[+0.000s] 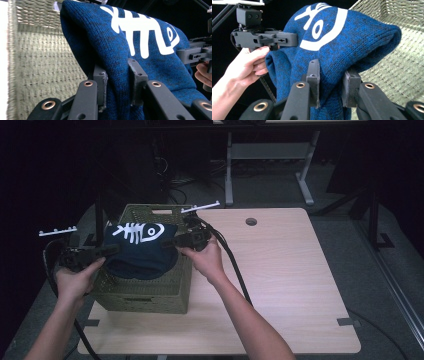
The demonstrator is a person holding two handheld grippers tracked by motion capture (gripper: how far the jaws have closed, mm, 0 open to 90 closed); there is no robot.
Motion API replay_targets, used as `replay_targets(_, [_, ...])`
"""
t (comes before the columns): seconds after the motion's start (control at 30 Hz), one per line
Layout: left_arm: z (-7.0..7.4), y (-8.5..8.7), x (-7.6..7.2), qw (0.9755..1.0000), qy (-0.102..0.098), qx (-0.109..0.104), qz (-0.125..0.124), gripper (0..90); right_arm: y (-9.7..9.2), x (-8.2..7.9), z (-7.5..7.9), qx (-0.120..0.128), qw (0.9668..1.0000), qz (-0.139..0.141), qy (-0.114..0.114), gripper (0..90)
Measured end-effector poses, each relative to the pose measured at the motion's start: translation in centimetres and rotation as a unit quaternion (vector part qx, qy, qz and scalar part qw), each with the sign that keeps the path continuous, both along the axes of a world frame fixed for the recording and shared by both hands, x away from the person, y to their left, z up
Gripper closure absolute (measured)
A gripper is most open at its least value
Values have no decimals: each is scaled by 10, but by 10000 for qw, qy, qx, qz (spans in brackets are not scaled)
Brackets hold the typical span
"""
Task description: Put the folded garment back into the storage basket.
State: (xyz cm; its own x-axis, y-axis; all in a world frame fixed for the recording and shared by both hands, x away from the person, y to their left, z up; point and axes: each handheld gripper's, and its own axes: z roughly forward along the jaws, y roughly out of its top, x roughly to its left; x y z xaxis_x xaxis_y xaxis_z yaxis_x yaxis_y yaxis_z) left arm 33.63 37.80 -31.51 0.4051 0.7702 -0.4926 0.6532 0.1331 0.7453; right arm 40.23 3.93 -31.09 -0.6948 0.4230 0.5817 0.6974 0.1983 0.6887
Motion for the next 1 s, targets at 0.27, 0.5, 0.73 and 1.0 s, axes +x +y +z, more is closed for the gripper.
replay_targets(0.27, [-9, 9, 7, 9999, 112, 1, 115, 722, 12, 7, -12, -3, 10000, -45, 27, 720])
replay_targets(0.5, [-16, 11, 13, 9997, 189, 30, 123, 719, 16, 12, -19, -78, 9998, -142, 61, 719])
replay_targets(0.73, [-23, 15, 14, 9994, 261, 121, 184, 714, 23, 14, -28, -189, 9997, -134, 51, 719])
replay_targets(1.0, [-34, 12, 17, 9989, 402, 204, 155, 711, 24, 15, -39, -339, 9993, -153, 96, 718])
